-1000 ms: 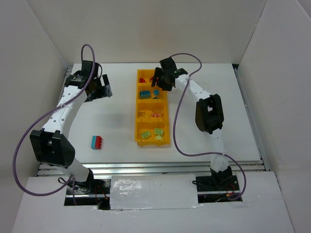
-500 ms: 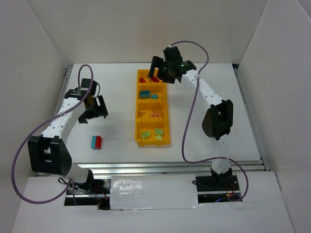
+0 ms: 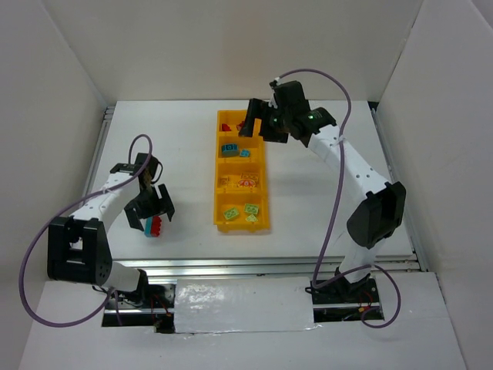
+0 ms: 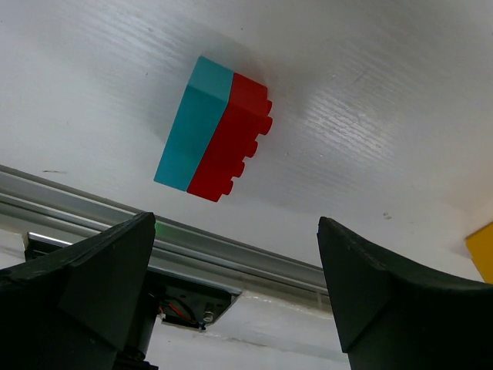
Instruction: Sort the legos into containers by color
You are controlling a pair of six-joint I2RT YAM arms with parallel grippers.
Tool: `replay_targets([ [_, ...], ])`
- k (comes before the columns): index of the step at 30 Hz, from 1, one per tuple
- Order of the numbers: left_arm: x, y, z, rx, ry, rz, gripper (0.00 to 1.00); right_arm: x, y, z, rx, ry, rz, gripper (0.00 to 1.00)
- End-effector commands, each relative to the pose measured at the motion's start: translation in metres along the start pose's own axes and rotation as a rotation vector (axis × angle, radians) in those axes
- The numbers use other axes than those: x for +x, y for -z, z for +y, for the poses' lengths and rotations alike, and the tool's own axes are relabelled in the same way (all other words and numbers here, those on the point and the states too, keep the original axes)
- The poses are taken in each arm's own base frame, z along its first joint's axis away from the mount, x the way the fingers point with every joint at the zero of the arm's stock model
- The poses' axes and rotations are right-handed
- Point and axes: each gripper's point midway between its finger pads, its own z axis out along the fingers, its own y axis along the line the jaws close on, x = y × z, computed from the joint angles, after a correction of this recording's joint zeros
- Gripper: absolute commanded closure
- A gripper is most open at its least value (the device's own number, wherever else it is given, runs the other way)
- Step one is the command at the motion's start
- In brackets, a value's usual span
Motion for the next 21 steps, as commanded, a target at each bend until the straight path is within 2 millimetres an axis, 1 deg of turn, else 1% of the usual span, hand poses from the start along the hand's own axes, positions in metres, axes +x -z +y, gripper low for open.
replay_targets([
  [1, -0.006, -0.002, -0.002, 0.014, 0.05, -0.036, 0.0, 0.006, 0.015, 0.007, -0.04, 0.03, -0.001, 0.0],
  [2, -0.007, -0.004, 0.0, 0.006, 0.063, -0.036, 0.01, 0.011, 0.014, 0.005, -0.04, 0.03, 0.011, 0.0],
  [6, -0.013, -0.011, 0.005, -0.016, 0.116, -0.027, 0.01, 0.016, 0.021, 0.007, -0.054, 0.03, 0.014, 0.01],
  [9, -0.018, -0.017, 0.01, -0.026, 0.152, -0.026, 0.0, 0.017, 0.027, 0.008, -0.063, 0.033, 0.011, 0.01],
  [11, -0.021, -0.019, 0.012, -0.046, 0.146, -0.032, 0.0, 0.018, 0.029, 0.009, -0.065, 0.035, 0.009, 0.0],
  [12, -0.025, -0.021, 0.019, -0.055, 0.168, -0.032, 0.0, 0.019, 0.03, 0.009, -0.064, 0.035, 0.008, 0.01],
  [16, -0.034, -0.026, 0.023, -0.05, 0.156, -0.03, 0.0, 0.017, 0.036, 0.003, -0.021, 0.032, -0.006, 0.0],
  [18, -0.039, -0.026, 0.022, -0.042, 0.145, -0.035, 0.0, 0.013, 0.045, 0.002, -0.007, 0.031, -0.03, 0.0],
  [19, -0.042, -0.027, 0.021, -0.039, 0.132, -0.038, 0.0, 0.01, 0.053, 0.001, 0.008, 0.032, -0.05, 0.0],
  [21, -0.043, -0.03, 0.023, -0.045, 0.122, -0.036, 0.0, 0.009, 0.06, -0.001, 0.02, 0.032, -0.066, 0.0],
])
